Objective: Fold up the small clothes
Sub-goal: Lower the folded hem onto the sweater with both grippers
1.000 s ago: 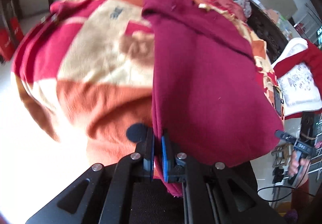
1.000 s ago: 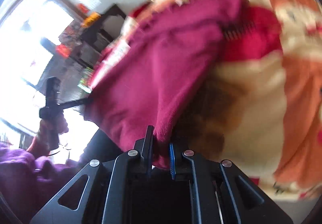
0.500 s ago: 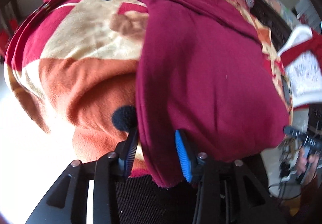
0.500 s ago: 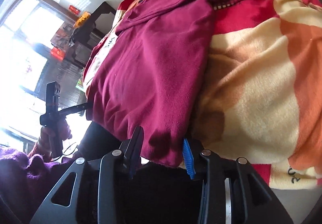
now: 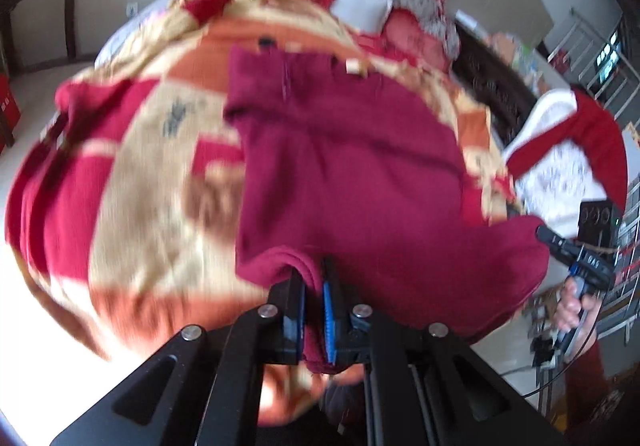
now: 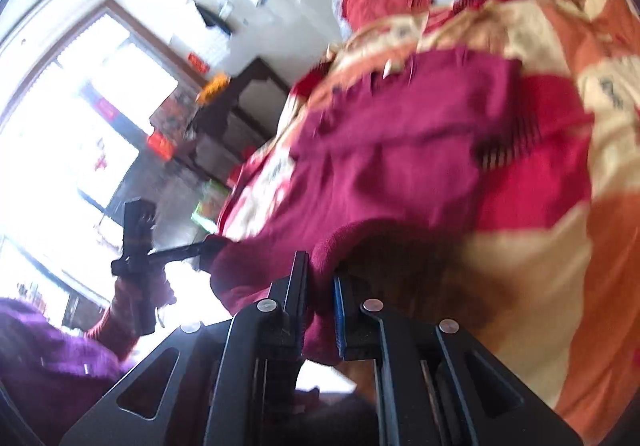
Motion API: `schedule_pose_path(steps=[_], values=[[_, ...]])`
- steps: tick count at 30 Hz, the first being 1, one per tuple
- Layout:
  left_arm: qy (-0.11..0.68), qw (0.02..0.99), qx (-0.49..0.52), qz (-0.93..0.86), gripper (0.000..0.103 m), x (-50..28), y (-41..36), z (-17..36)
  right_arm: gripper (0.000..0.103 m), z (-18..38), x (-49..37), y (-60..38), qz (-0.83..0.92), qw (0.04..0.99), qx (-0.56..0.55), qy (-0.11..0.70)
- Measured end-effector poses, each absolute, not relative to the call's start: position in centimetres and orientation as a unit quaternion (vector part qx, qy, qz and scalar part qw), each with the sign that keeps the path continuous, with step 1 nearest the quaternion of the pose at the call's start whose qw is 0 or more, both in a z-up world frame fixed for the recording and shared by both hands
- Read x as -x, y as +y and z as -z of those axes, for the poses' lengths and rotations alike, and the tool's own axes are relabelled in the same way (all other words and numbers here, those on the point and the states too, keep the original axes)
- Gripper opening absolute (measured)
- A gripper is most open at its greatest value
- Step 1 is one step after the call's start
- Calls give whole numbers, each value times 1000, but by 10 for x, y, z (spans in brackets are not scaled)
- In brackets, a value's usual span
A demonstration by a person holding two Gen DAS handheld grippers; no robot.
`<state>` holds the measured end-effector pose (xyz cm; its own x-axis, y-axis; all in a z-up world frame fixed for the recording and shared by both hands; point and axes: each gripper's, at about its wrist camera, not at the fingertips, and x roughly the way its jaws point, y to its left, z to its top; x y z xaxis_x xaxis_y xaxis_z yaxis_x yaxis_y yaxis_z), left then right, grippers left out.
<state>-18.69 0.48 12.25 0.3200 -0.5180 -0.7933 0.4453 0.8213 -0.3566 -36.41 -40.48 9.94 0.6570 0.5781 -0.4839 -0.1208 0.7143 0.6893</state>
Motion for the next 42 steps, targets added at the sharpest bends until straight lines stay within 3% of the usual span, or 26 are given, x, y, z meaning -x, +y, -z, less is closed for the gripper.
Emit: schedule_pose_path(steps=[9,19,27,29,31,32,34,36,42], values=[[458,846,73,264,7,71,-37,-134,0,-120,268,-450,-116,886,-311,324],[470,853,61,219,7,-24,-78,-98,0,-82,167,-485,-52,875,-317,363],[483,849,45,209,11,-54,-96,-73,0,-49,127,-496,-10,865,-321,385],[490,843,56,214,14,-59,-96,-70,0,-44,122,-500,-6,861,-334,383],[498,833,68,230,37,-60,-94,-73,4,-40,120,-505,-7,850,-358,387],[499,830,74,239,43,-59,-93,-76,7,-41,123,-506,-8,847,-369,382],[485,835,75,248,62,-52,-90,-86,19,-49,134,-506,-3,853,-373,365],[456,855,57,241,73,-42,-88,-97,21,-61,149,-504,15,868,-350,351],[435,864,28,251,73,-29,-88,-107,21,-78,167,-489,-13,881,-317,352]])
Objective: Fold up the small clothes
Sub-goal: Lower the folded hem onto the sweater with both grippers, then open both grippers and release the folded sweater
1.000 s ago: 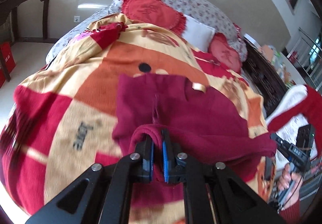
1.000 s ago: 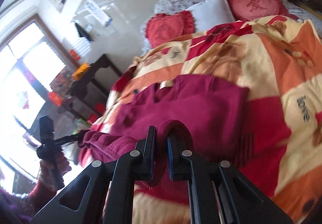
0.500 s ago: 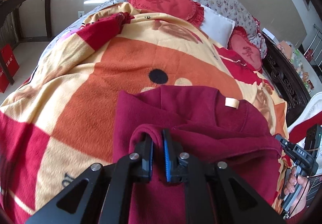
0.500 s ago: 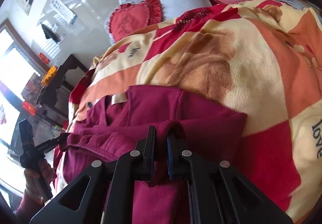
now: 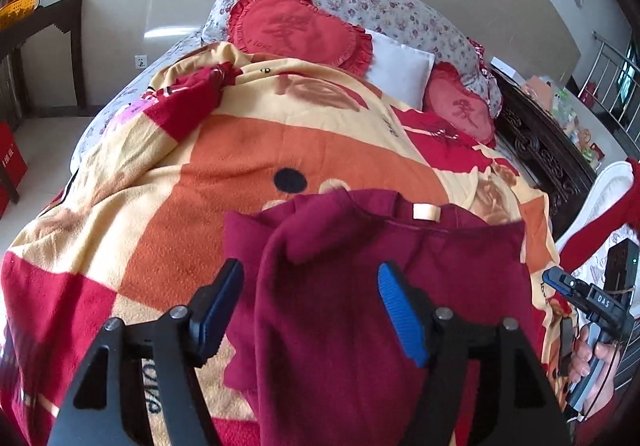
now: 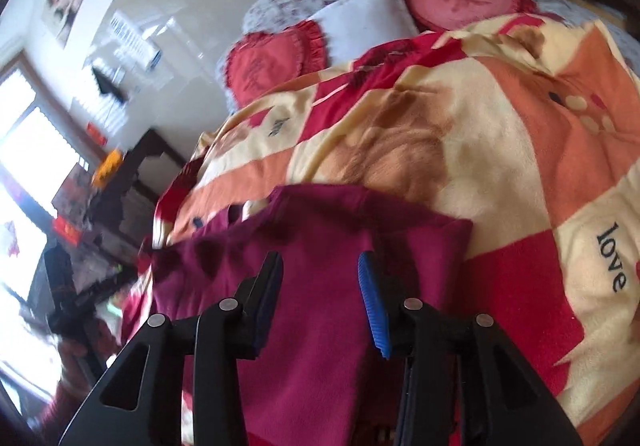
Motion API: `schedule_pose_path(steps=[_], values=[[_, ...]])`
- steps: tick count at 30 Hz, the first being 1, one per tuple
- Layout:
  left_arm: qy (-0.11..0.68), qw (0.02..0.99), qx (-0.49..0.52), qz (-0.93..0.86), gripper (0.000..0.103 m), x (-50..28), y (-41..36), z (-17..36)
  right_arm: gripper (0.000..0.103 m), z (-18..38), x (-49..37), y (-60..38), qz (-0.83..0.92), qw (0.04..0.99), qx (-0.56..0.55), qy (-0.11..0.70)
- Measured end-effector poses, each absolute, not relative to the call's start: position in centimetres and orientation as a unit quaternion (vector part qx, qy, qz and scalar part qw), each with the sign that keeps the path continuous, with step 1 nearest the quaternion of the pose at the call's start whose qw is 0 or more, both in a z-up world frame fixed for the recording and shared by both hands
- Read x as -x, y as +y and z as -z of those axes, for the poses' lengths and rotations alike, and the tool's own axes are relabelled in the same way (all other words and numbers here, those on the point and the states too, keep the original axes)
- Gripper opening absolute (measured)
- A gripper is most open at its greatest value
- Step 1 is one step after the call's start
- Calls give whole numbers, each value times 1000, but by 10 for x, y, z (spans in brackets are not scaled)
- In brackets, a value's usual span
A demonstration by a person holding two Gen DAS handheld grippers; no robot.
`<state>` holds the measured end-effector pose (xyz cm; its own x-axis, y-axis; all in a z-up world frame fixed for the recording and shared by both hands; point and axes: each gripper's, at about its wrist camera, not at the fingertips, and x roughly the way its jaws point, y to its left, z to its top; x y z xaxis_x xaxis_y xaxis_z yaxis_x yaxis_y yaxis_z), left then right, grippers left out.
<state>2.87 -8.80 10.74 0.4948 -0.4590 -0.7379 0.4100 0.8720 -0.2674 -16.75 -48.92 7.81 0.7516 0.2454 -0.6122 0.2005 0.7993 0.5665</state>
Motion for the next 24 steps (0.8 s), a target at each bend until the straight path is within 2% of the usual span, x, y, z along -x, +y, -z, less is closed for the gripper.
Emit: schedule_pose_path(steps=[7,16,24], values=[[458,861,4,221,73,-42,-102,-81,21,-82,141,-455,-18,898,-237,370],[479,860,-5,176,73,-69,-107,-51,21,-59,78,-456,11,890,-227,395],[490,855,-9,170,75,-86,-111,-36,20,-36,57,-461,37,886,-236,398]])
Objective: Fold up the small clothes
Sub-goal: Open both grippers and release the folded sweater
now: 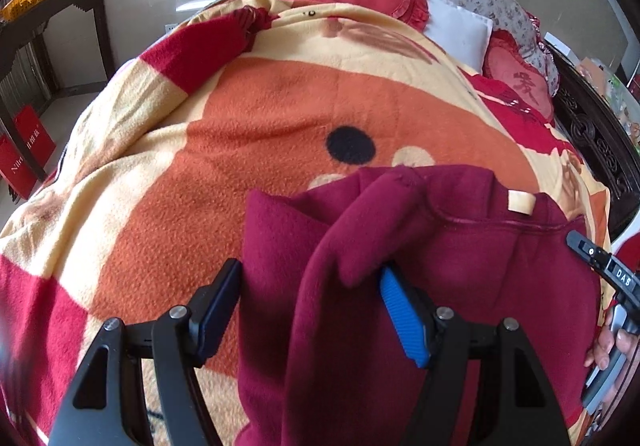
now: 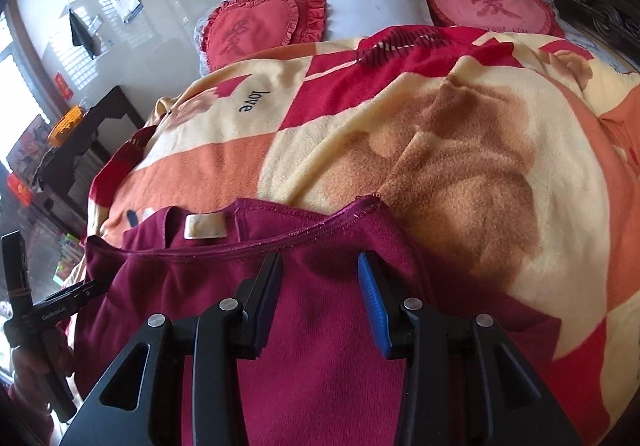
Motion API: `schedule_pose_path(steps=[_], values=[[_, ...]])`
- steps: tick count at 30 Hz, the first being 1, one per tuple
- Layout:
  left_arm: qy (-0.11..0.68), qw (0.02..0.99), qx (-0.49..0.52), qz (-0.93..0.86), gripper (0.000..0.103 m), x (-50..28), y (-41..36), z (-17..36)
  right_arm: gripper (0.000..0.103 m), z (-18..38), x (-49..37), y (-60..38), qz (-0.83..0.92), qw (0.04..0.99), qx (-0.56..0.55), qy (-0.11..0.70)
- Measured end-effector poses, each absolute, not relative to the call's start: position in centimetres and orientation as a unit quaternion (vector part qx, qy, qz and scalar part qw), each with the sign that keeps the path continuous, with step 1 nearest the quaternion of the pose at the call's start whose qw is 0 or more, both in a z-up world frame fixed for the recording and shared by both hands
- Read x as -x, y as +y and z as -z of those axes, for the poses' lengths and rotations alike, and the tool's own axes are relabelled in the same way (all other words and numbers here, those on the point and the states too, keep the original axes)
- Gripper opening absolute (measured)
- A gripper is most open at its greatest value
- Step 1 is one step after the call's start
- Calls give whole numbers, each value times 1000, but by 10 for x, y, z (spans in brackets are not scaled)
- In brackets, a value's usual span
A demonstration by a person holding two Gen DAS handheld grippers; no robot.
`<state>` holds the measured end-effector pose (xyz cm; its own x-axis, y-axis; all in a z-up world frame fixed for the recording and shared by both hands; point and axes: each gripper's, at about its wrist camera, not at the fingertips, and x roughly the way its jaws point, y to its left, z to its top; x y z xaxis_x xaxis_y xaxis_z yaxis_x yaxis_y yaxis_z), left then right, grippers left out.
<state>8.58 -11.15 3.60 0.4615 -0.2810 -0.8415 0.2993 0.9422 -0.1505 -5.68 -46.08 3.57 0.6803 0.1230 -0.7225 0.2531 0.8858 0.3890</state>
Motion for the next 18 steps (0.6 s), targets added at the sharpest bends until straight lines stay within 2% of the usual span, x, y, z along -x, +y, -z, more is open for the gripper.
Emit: schedule_pose_path(steps=[7,12,14,15,18], values=[[484,859,-16,164,80,-92,-118,-28,20,-27,53,-454,49,896,-212,387],[480,862,-16,162,82,-92,-119,-26,24,-25,56,-453,42,903,-210,372],[483,860,-10,165,82,-91,-116,-29,32,-25,55,-452,34,904,-211,370],[486,858,-8,166,82,-90,-114,-32,40,-26,55,-452,25,904,-212,370],[481,859,1,176,82,-78,-102,-46,43,-39,56,-449,13,895,-204,396]])
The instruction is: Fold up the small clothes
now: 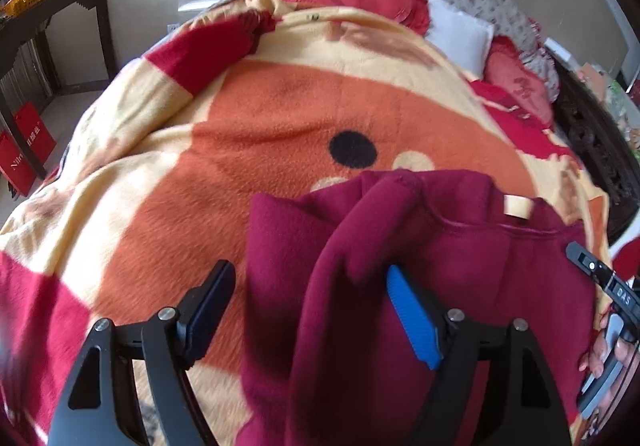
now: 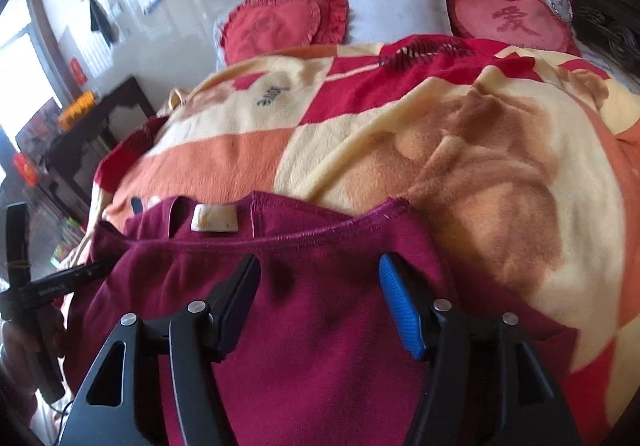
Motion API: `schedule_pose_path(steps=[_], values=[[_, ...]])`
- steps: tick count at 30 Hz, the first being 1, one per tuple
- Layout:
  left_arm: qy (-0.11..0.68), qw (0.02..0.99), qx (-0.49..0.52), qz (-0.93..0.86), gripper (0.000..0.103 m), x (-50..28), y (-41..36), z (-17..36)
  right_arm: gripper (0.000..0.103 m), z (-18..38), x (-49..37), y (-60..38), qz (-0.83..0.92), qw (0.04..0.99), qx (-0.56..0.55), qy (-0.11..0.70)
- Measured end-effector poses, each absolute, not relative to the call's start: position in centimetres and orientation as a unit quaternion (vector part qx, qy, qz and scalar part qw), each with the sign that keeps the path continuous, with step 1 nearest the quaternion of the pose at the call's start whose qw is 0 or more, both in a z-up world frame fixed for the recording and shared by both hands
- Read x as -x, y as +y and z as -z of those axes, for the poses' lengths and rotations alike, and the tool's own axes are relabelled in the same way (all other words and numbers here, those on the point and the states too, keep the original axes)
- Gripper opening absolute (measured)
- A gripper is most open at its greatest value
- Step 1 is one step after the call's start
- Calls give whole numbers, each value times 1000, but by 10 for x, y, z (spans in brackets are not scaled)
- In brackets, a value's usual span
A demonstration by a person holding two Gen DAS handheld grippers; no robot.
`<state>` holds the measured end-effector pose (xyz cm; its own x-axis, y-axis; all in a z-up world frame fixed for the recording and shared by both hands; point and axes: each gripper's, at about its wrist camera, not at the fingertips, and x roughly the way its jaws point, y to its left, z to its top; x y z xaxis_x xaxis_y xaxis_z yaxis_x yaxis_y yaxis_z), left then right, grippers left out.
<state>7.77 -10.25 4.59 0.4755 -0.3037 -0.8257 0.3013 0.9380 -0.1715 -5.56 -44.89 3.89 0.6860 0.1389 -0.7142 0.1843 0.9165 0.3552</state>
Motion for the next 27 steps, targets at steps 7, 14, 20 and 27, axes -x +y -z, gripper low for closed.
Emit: schedule_pose_path(steps=[7,14,20,27], values=[[463,864,-2,199,82,-32,-62,-76,42,-76,119,-454,5,900,-209,382],[481,847,-18,227,82,23,-34,-68,42,-75,200,-468,-2,886,-244,393],[498,825,-12,266,82,44,-34,-45,37,-48,231,-448,-28,868,-251,428],[506,810,-1,297,69,40,-40,-33,7,-20,231,-439,-32,849,-272,452]])
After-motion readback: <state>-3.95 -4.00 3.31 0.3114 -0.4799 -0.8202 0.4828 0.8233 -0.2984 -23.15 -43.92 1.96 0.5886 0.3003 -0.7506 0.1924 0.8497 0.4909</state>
